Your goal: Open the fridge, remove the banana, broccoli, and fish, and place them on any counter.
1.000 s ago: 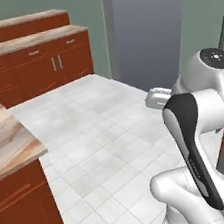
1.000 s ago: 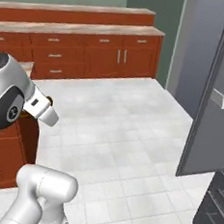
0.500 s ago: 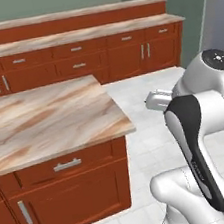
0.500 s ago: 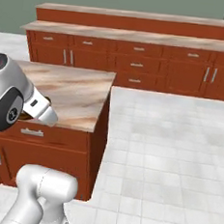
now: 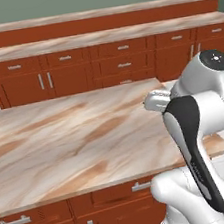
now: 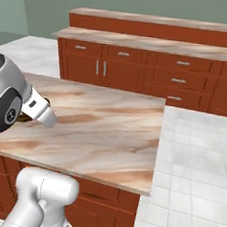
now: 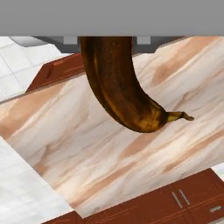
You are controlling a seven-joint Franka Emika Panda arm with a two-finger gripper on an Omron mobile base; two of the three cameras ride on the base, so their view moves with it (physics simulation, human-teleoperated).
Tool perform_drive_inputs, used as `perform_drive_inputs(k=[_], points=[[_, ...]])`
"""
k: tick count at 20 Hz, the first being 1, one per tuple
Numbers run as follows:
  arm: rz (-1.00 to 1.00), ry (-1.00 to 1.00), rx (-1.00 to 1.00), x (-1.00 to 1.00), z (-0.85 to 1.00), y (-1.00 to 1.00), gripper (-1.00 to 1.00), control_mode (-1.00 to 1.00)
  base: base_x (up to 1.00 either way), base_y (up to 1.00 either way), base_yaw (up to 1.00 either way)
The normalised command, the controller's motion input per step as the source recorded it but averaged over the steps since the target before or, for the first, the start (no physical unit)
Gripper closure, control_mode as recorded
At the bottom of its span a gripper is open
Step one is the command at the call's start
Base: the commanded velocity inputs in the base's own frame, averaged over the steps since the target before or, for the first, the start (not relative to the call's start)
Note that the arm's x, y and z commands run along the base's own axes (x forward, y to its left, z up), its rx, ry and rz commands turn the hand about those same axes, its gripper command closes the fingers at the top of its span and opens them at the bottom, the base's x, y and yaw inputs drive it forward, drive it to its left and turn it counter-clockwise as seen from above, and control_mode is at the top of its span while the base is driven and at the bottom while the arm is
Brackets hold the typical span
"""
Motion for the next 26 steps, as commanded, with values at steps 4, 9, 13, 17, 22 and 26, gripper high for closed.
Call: perform_drive_inputs(k=[4,9,13,17,22,26], points=[[0.04,0.18,0.01,0.69,-0.35,0.03,1.00,-1.00,0.25,0.12,0.02],[0.07,0.18,0.12,0.99,-0.98,-0.22,1.00,-1.00,0.00,0.00,0.00],[0.09,0.14,0.20,0.89,-1.00,-0.40,1.00,-1.00,0.00,0.00,0.00],[0.07,0.02,0.04,0.79,-1.00,-0.12,1.00,-1.00,0.00,0.00,0.00],[0.05,0.06,-0.01,0.66,-1.00,0.04,1.00,-1.00,0.00,0.00,0.00],[0.01,0.04,-0.05,0.53,-0.97,0.26,1.00,-1.00,0.00,0.00,0.00]])
